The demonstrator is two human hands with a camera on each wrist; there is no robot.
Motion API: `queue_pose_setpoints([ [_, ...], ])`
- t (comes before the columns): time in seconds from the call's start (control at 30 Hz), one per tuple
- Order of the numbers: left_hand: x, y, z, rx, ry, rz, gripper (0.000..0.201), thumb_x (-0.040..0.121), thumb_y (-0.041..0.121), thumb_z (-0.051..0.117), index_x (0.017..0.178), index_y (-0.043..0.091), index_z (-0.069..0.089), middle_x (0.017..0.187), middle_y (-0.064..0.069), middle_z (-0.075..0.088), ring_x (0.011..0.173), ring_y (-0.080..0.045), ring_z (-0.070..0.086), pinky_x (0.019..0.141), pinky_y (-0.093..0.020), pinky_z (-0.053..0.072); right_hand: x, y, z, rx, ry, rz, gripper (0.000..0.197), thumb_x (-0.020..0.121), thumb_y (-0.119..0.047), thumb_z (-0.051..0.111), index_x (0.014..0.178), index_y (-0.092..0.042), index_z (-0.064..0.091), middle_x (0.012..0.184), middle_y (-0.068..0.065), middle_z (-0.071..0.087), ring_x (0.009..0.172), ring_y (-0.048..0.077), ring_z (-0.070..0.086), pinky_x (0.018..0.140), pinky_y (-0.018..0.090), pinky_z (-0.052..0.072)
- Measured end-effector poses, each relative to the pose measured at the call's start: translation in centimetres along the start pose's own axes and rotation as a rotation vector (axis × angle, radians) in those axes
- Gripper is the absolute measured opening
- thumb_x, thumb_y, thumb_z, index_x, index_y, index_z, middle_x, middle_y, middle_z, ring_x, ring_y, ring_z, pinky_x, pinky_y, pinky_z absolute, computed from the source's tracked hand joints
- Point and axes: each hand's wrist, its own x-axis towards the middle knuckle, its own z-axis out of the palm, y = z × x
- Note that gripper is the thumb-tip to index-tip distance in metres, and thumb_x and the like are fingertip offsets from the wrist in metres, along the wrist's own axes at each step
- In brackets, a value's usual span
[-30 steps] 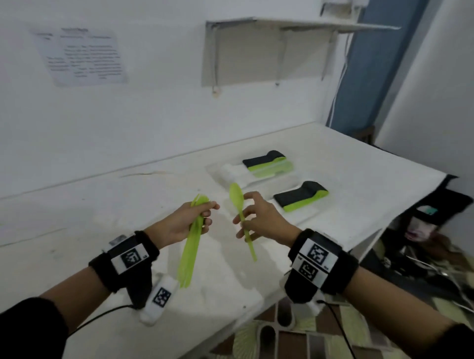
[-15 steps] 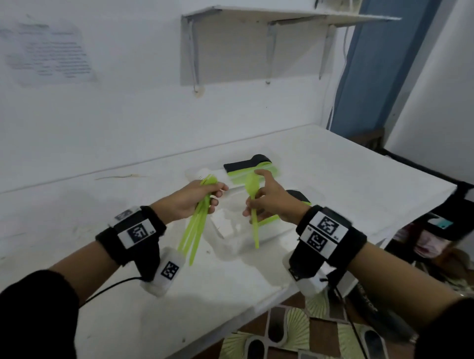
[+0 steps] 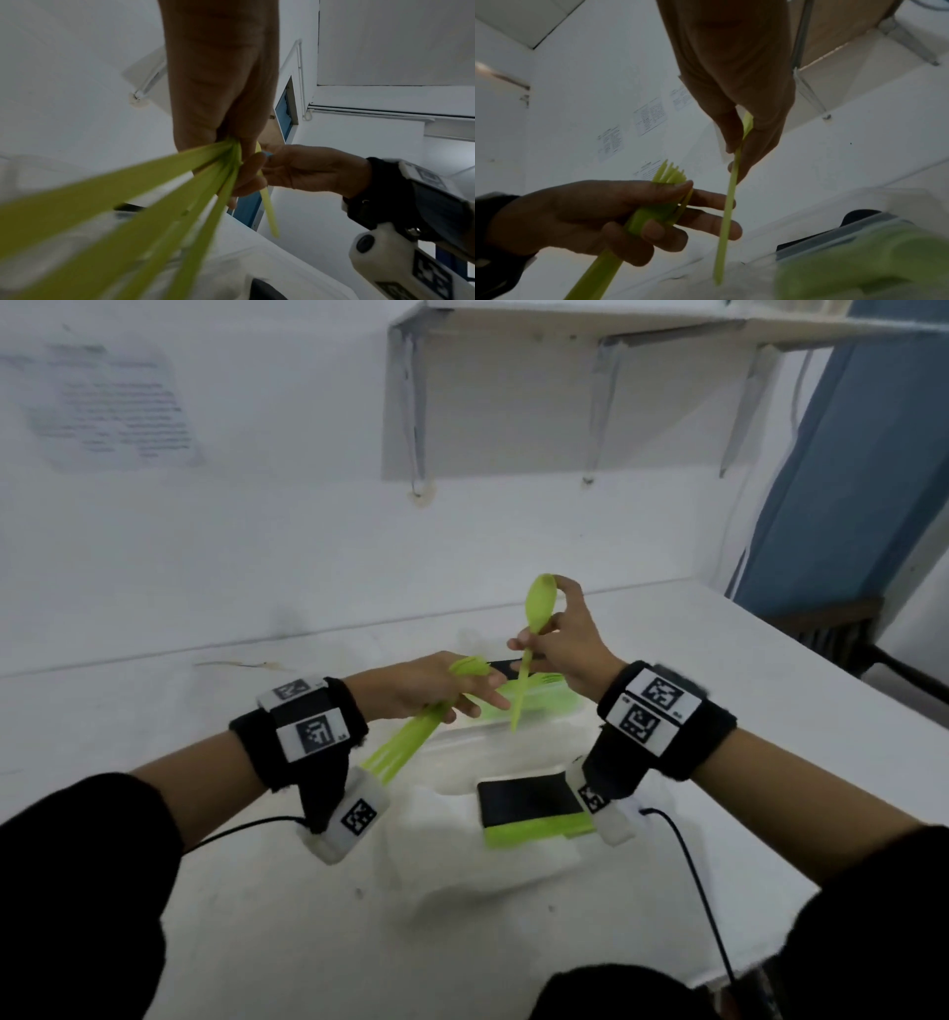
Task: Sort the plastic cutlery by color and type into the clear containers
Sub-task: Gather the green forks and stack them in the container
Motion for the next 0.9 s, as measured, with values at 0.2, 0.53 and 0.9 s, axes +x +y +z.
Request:
queue_pose_setpoints([
  [0.2,3.3,0.5,0.0,0.171,0.075,-0.023,0.018,0.086,0.033,0.065,0.101,0.026,0.069,0.087,0.014,0.066,0.064,-0.006,0.042,0.047,-0.014,0.033,3.3,0.9,-1.4,0.149,-0.053,0.057,0.05,0.088,0.012,0.05,0.115,-0.021,0.025,0.08,0.01,0.051,0.076,0.021,0.063,0.08,0.047,0.054],
  [0.53,7.7,-0.4,-0.8,0.58,0.309,-0.091,0.014,0.082,0.02,0.069,0.096,0.019,0.067,0.092,-0.007,0.062,0.078,-0.015,0.055,0.056,-0.018,0.042,8.5,4.6,-5.3,-0.139,-0.16,-0.064,0.022,0.089,-0.003,0.055,0.106,-0.016,0.05,0.093,0.011,0.06,0.079,0.024,0.063,0.06,0.023,0.052],
  [0.9,9.0,-2.3,0.5,0.886,0.468,-0.158,0.023,0.083,0.022,0.068,0.106,0.018,0.067,0.115,-0.003,0.063,0.108,-0.022,0.055,0.085,-0.03,0.042,11.2,7.8,-9.7,-0.911,-0.633,-0.356,0.021,0.076,0.003,0.066,0.093,-0.007,0.071,0.08,0.0,0.061,0.072,0.008,0.054,0.062,0.001,0.038],
])
